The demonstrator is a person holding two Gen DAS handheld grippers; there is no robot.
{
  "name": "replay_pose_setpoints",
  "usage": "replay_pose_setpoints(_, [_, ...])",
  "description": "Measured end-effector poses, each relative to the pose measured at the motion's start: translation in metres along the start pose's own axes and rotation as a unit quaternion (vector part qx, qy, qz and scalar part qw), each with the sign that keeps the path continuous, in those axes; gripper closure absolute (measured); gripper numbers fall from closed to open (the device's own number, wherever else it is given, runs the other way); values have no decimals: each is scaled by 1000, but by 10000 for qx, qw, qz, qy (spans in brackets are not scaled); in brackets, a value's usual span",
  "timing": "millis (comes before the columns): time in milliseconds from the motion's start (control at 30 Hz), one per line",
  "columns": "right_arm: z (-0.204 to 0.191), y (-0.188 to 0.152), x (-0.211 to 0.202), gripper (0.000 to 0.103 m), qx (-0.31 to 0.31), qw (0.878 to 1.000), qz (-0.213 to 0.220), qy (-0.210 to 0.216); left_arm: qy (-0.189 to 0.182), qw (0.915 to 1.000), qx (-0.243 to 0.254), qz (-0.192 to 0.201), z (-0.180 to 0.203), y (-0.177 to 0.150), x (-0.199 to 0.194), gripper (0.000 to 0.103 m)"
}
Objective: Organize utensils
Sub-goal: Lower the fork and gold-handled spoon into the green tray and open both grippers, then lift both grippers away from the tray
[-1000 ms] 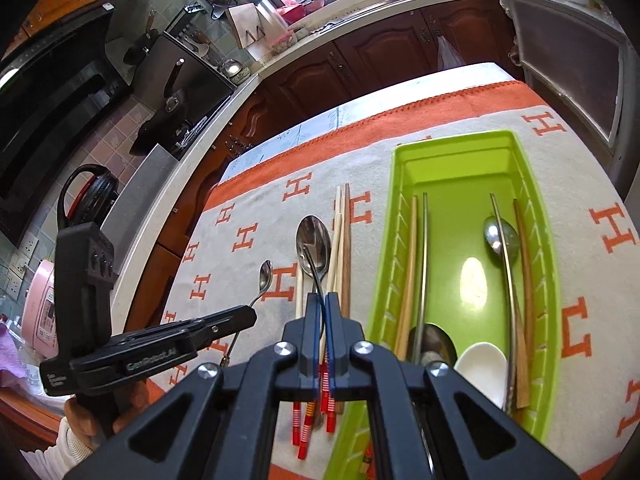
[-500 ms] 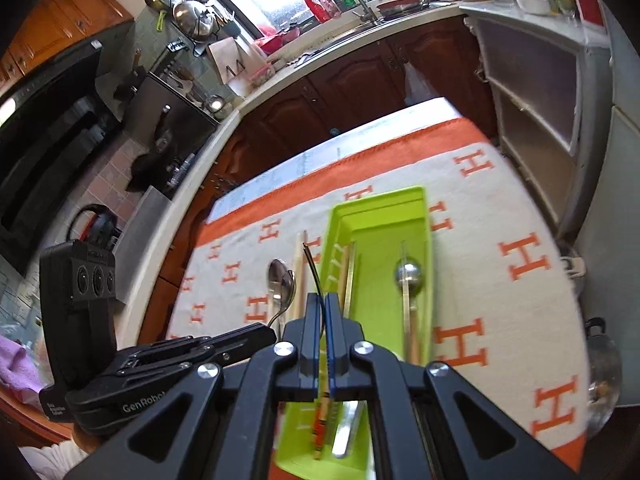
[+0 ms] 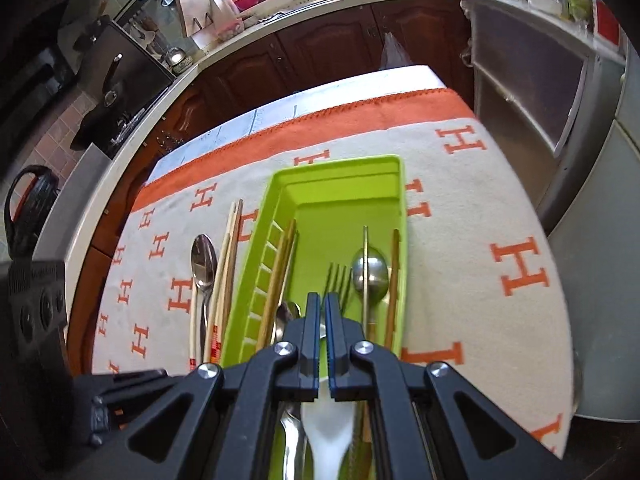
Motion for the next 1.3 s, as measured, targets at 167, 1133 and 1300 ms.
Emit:
replay_pose_setpoints(167, [-1,-6,2,96,102,9999,-51,116,188,9996,50,209,-1,-3,-14,99])
replay_pose_setpoints(1133, [-56,-65,-12,95,-34,9999,-90,94,1007,9887,-935,597,-81,-59,-80,76])
replay_pose_setpoints(1300, [-71,-68,-7,95,-191,9997,-143,40,1041,9873,-1006,647,-91,-63,-84,76])
Point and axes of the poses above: each gripper's, at about its wrist camera, not at the fingertips, and x roughly the way its jaws point, z to its right, y to its top, the point moved 5 cm from there along x, roughly the way its jaws point, and after that the axes turned 11 degrees about -z, right-handed, at the moved point
